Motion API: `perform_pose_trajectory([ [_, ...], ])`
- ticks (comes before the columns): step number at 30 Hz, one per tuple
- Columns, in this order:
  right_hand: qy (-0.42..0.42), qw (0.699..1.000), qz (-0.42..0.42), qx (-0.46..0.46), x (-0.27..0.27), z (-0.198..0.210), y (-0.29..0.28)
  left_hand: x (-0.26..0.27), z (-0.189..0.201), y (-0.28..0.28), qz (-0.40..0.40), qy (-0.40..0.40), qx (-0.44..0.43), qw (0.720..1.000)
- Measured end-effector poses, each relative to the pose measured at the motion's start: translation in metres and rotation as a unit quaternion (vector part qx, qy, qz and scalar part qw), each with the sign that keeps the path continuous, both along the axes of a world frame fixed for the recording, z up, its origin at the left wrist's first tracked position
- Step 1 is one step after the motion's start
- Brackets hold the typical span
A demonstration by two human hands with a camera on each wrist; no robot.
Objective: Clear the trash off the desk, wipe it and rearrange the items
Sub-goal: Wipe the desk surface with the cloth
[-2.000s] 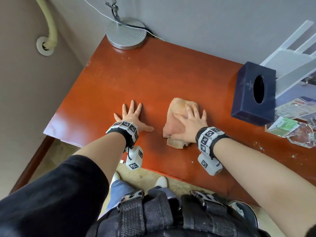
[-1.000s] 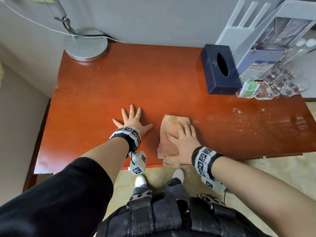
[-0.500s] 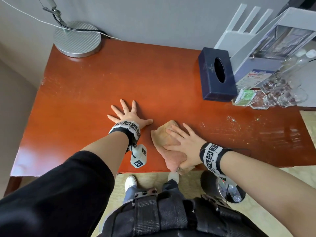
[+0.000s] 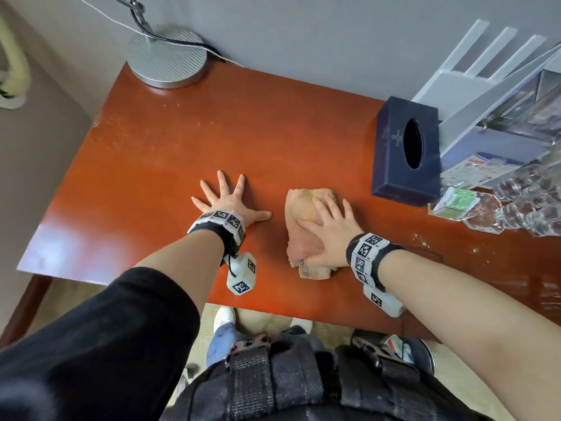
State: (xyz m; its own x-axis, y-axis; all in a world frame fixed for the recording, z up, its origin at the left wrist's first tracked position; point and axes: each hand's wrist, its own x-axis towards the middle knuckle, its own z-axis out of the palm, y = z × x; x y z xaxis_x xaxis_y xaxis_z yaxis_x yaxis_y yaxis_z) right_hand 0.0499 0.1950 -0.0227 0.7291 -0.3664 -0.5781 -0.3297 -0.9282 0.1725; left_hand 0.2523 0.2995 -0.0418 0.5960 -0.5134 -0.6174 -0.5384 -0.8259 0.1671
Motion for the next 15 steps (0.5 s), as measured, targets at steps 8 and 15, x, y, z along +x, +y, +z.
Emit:
perform_pose_trajectory([
  [8,-0.044,0.992,-0.111,-0.030,0.023,0.003,0.013,-0.007,-0.001,0.002,0.017,-0.013,-0.009,1.000],
  [15,-0.054,0.978,-0.197,-0.043,0.015,0.005,0.030,-0.009,-0.005,0.007,-0.004,-0.033,-0.019,0.999],
])
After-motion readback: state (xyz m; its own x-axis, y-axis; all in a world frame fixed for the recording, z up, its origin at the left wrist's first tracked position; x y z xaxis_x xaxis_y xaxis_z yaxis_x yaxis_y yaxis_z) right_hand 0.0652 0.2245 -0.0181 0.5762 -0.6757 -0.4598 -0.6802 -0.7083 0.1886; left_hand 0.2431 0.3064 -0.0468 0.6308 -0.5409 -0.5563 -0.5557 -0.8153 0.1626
